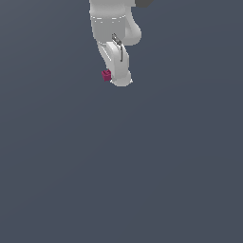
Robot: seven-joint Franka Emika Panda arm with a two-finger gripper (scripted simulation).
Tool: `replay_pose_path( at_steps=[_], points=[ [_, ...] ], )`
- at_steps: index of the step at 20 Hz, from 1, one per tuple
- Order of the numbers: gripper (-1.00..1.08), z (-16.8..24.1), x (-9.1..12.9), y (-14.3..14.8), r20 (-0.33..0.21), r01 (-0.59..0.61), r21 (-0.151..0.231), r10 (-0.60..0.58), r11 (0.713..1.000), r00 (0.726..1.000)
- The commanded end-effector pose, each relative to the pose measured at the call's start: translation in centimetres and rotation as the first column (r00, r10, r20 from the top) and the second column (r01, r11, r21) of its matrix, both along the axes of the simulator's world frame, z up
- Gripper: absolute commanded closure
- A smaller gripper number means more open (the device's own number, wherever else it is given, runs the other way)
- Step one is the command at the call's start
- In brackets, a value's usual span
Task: Pick up the object and move it to a goal position.
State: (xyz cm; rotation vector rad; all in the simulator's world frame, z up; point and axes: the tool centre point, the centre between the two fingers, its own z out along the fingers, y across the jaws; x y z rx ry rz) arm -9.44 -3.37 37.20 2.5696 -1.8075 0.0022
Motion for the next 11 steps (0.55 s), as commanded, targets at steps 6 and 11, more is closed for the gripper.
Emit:
replay_pose_path(
  at_steps=[6, 11],
  points=[
    [1.08, 3.2, -1.3, 0.5, -0.001, -0.001, -0.001, 0.001, 1.000, 1.000],
    [1.08, 3.6, -1.4, 0.6, -0.001, -0.001, 0.001, 0.001, 1.000, 1.000]
  ],
)
